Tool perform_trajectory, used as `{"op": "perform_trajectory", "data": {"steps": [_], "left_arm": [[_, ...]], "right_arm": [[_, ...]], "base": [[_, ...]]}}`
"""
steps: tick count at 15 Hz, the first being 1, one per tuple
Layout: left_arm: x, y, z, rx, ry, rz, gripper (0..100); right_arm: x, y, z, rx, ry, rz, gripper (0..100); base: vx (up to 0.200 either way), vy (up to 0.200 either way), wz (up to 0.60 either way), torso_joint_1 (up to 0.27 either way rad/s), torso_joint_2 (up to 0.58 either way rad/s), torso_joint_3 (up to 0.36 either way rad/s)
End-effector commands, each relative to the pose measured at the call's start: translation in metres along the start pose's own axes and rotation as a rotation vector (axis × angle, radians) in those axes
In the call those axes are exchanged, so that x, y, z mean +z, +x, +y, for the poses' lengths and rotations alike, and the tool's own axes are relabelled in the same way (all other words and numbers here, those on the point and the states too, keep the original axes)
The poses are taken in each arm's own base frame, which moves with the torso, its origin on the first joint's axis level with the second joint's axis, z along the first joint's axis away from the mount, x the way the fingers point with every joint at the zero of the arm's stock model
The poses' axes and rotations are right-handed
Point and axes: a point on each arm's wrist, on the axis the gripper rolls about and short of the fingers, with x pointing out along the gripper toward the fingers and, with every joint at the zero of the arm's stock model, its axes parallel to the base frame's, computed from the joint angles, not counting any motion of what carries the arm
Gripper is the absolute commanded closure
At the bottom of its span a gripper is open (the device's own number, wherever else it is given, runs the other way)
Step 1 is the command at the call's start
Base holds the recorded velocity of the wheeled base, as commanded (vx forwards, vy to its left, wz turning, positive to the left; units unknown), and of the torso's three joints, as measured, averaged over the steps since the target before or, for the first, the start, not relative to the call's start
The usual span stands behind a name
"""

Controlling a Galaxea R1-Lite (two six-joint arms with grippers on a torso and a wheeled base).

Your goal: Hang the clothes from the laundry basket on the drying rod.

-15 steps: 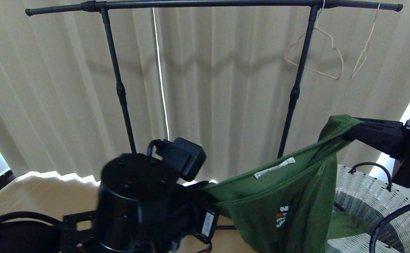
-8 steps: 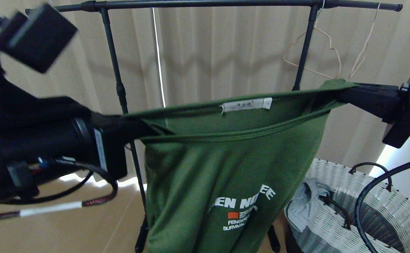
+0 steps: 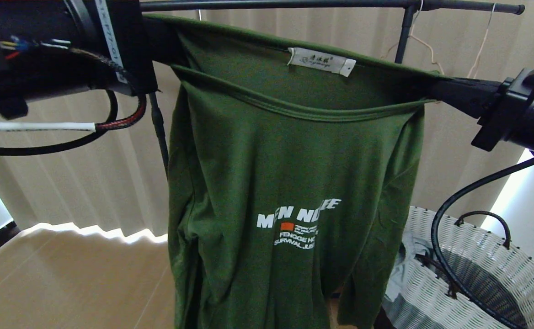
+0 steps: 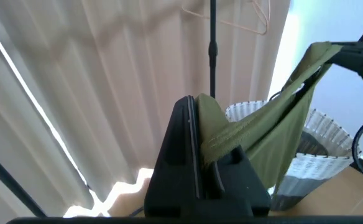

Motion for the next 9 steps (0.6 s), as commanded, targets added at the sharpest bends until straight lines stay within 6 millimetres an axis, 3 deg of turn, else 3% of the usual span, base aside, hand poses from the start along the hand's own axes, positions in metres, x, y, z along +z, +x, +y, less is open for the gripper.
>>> {"op": "perform_trajectory", "data": {"steps": [1, 5, 8, 9], "left_arm": [[-0.005, 0.009, -0.002, -0.001, 0.004, 0.023, 100], [-0.021, 0.015, -0.003, 0.000, 0.005, 0.079, 100], [-0.035, 0.044, -0.001, 0.036, -0.026, 0.140, 100], [-0.035, 0.044, -0.001, 0.036, -0.026, 0.140, 100]], "right_arm": [[-0.001, 0.002, -0.001, -0.002, 0.001, 0.006, 100], [0.003, -0.007, -0.003, -0.022, -0.001, 0.011, 100], [0.012, -0.032, 0.004, -0.025, 0.024, 0.042, 100], [0.012, -0.032, 0.004, -0.025, 0.024, 0.042, 100]], "base": [[0.000, 0.000, 0.00, 0.000, 0.00, 0.000], [0.000, 0.000, 0.00, 0.000, 0.00, 0.000], [0.000, 0.000, 0.00, 0.000, 0.00, 0.000], [0.000, 0.000, 0.00, 0.000, 0.00, 0.000]]}}
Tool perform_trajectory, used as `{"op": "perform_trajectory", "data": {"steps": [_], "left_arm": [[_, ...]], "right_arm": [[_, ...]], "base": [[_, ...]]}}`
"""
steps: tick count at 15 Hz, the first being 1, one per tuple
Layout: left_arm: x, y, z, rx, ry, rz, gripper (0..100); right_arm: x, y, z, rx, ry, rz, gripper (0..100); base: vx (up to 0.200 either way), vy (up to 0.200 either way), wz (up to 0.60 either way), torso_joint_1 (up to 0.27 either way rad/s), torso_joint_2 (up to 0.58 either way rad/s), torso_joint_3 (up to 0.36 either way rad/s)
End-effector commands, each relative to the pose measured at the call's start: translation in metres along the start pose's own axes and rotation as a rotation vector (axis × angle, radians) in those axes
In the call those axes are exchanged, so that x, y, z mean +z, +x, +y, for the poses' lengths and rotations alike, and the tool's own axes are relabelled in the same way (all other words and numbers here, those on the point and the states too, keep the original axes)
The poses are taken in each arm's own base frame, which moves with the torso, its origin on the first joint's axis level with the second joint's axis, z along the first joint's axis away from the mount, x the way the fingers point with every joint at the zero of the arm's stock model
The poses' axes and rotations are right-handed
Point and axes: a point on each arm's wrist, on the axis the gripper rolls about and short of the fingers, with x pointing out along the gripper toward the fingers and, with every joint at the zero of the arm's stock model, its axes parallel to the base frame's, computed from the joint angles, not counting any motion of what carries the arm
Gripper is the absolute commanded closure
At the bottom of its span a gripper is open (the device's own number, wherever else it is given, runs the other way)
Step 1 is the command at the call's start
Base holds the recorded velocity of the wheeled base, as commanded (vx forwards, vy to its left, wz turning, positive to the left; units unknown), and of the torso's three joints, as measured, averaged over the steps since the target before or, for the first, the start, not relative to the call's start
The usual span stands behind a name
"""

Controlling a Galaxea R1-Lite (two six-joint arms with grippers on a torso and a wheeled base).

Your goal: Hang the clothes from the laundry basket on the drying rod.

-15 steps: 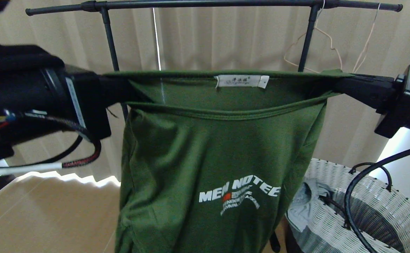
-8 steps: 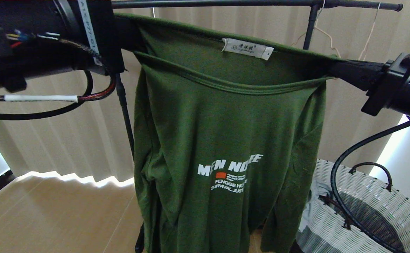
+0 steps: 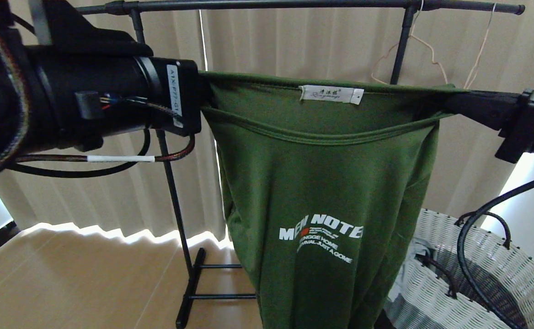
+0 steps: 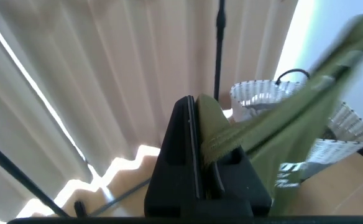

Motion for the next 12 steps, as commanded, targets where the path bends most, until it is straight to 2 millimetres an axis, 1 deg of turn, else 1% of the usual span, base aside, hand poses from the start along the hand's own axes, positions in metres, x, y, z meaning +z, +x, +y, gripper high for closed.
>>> {"op": "perform_trajectory", "data": {"steps": [1, 2, 3, 4, 5, 6, 8, 9, 12], "left_arm": [[-0.006, 0.027, 0.001, 0.020, -0.001, 0.039, 100], [-0.007, 0.043, 0.004, 0.037, -0.001, 0.052, 100], [-0.008, 0.047, 0.004, 0.040, -0.002, 0.053, 100], [-0.011, 0.056, 0.006, 0.049, -0.001, 0.067, 100], [-0.020, 0.066, 0.008, 0.059, -0.009, 0.098, 100], [-0.026, 0.071, 0.008, 0.062, -0.026, 0.122, 100], [-0.034, 0.072, 0.010, 0.072, -0.061, 0.145, 100], [-0.036, 0.072, 0.016, 0.092, -0.062, 0.152, 100], [-0.029, 0.073, 0.024, 0.116, -0.070, 0.128, 100]], "right_arm": [[0.010, -0.030, 0.008, 0.005, 0.008, -0.038, 100], [0.005, -0.042, 0.011, 0.011, 0.022, 0.005, 100], [0.003, -0.044, 0.011, 0.010, 0.026, 0.020, 100], [-0.001, -0.042, 0.011, 0.010, 0.032, 0.045, 100], [-0.003, -0.038, 0.010, 0.009, 0.036, 0.060, 100], [-0.012, -0.026, 0.007, 0.008, 0.047, 0.101, 100], [-0.023, -0.012, 0.003, 0.004, 0.058, 0.146, 100], [-0.024, -0.008, 0.002, 0.004, 0.059, 0.147, 100], [-0.022, 0.002, -0.001, 0.007, 0.047, 0.103, 100]], "base": [[0.000, 0.000, 0.00, 0.000, 0.00, 0.000], [0.000, 0.000, 0.00, 0.000, 0.00, 0.000], [0.000, 0.000, 0.00, 0.000, 0.00, 0.000], [0.000, 0.000, 0.00, 0.000, 0.00, 0.000], [0.000, 0.000, 0.00, 0.000, 0.00, 0.000], [0.000, 0.000, 0.00, 0.000, 0.00, 0.000], [0.000, 0.000, 0.00, 0.000, 0.00, 0.000], [0.000, 0.000, 0.00, 0.000, 0.00, 0.000], [0.000, 0.000, 0.00, 0.000, 0.00, 0.000]]}}
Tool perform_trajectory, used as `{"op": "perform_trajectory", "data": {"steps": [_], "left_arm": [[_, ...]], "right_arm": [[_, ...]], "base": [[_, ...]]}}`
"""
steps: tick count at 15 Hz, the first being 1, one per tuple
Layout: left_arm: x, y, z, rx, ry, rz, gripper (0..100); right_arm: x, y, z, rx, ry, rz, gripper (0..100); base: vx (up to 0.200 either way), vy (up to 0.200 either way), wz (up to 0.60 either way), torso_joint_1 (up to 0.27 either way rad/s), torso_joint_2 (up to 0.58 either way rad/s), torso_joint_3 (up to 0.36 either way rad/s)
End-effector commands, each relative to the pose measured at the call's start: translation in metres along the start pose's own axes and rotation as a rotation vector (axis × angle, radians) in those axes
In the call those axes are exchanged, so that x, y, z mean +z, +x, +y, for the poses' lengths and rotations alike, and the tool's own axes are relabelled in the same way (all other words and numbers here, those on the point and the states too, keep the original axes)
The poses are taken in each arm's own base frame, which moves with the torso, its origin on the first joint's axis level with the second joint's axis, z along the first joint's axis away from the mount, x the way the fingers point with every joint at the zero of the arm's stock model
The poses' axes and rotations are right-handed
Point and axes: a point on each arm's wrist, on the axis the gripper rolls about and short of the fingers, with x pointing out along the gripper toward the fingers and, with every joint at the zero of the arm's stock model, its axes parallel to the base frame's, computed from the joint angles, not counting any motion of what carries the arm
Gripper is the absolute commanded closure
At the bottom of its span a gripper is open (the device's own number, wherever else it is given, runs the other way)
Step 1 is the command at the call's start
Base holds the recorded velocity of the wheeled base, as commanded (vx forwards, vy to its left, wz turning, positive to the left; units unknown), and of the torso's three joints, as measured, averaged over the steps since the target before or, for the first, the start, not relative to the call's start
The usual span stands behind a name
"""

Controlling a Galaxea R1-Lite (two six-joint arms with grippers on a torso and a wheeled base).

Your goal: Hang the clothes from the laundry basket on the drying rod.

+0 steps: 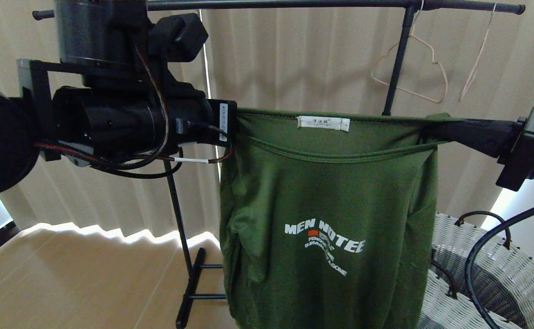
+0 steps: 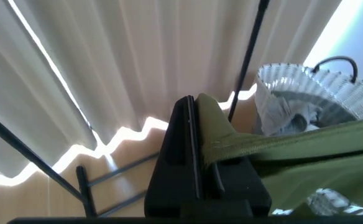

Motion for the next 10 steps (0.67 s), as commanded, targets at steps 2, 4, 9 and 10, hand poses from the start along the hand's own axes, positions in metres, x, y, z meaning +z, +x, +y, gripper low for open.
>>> {"op": "perform_trajectory", "data": {"steps": [2, 4, 9, 10], "left_arm": [[0.003, 0.003, 0.002, 0.007, -0.005, -0.012, 100], [0.003, 0.001, 0.000, -0.002, -0.013, -0.015, 100], [0.004, -0.027, -0.009, -0.051, -0.021, -0.027, 100], [0.001, -0.040, -0.013, -0.083, -0.016, -0.031, 100]], "right_arm": [[-0.005, 0.010, -0.003, 0.000, 0.007, 0.023, 100], [-0.004, 0.011, -0.003, -0.001, 0.008, 0.020, 100], [0.013, 0.043, -0.011, -0.005, 0.006, -0.004, 100], [0.018, 0.051, -0.013, -0.003, 0.013, -0.014, 100]], "base": [[0.000, 0.000, 0.00, 0.000, 0.00, 0.000], [0.000, 0.000, 0.00, 0.000, 0.00, 0.000], [0.000, 0.000, 0.00, 0.000, 0.00, 0.000], [0.000, 0.000, 0.00, 0.000, 0.00, 0.000]]}}
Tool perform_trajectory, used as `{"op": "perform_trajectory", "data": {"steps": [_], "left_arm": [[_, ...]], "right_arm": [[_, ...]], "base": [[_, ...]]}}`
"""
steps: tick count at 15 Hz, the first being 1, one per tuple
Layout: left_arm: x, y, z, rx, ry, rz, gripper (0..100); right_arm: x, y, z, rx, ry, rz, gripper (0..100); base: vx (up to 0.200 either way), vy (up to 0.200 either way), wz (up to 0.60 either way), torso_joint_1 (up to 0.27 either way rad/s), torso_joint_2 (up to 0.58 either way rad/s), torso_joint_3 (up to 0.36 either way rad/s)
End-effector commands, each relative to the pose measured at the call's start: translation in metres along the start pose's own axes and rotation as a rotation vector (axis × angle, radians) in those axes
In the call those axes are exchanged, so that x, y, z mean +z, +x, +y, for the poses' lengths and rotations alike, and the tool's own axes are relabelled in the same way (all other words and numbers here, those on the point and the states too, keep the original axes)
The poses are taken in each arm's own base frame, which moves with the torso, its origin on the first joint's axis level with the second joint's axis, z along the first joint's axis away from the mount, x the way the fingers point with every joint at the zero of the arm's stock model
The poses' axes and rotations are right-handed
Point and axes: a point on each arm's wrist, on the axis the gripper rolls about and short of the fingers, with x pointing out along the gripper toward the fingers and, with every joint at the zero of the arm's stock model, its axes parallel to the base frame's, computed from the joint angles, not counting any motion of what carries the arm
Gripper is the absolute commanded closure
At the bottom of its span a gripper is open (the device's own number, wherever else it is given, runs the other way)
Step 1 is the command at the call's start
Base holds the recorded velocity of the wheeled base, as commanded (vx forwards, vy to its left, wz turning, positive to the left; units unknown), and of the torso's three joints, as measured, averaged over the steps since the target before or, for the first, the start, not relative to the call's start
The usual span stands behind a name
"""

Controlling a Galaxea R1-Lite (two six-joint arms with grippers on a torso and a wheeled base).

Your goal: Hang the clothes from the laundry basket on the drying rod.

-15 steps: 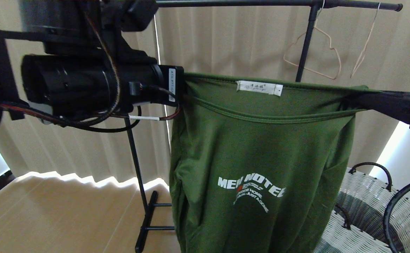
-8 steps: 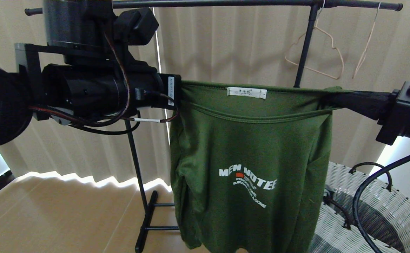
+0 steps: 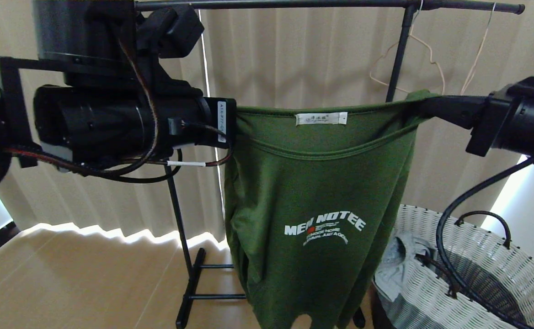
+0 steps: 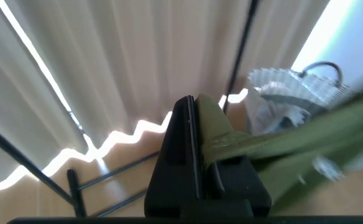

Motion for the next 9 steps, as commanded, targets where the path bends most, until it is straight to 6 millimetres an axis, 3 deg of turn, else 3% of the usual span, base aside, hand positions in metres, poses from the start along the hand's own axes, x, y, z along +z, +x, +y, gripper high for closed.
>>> {"op": "perform_trajectory", "data": {"steps": [1, 5, 9], "left_arm": [[0.001, -0.032, -0.011, -0.064, 0.011, -0.028, 100], [0.005, -0.061, -0.038, -0.194, 0.033, -0.069, 100], [0.006, -0.066, -0.038, -0.202, 0.033, -0.078, 100]], "right_arm": [[0.002, 0.026, -0.006, 0.003, 0.016, 0.009, 100], [0.002, 0.060, -0.015, 0.013, 0.012, -0.074, 100], [0.003, 0.064, -0.016, 0.012, 0.007, -0.090, 100]], "base": [[0.000, 0.000, 0.00, 0.000, 0.00, 0.000], [0.000, 0.000, 0.00, 0.000, 0.00, 0.000], [0.000, 0.000, 0.00, 0.000, 0.00, 0.000]]}}
